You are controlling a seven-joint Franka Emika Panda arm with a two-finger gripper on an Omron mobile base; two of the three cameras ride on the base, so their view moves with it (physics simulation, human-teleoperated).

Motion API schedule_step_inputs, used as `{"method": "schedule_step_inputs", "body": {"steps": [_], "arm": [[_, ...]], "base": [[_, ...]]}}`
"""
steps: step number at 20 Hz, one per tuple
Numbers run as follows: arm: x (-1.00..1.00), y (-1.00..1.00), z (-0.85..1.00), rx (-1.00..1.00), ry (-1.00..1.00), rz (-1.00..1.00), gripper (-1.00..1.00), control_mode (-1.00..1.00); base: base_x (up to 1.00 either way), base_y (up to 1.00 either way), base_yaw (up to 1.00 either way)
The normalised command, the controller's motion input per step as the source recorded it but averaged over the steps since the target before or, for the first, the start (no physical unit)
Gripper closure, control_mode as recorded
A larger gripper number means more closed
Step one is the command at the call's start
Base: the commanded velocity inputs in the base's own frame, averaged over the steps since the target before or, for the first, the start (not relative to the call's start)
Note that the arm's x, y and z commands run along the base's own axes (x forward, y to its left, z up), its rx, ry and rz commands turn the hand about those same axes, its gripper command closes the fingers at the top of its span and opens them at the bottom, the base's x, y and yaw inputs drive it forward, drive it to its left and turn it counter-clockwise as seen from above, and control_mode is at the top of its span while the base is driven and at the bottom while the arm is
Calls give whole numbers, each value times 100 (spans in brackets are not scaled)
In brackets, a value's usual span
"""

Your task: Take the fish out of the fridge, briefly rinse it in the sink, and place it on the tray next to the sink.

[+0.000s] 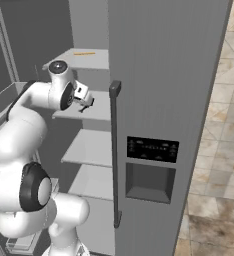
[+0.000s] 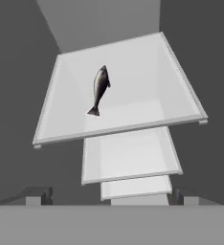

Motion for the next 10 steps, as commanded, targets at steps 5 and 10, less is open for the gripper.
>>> {"method": "schedule_step_inputs", "body": {"steps": [5,10], "arm": [[37,0,-13,0,2,0,-100,-100],[15,0,-20,0,0,0,-100,-100]], "base": [[0,0,0],[0,0,0]]}}
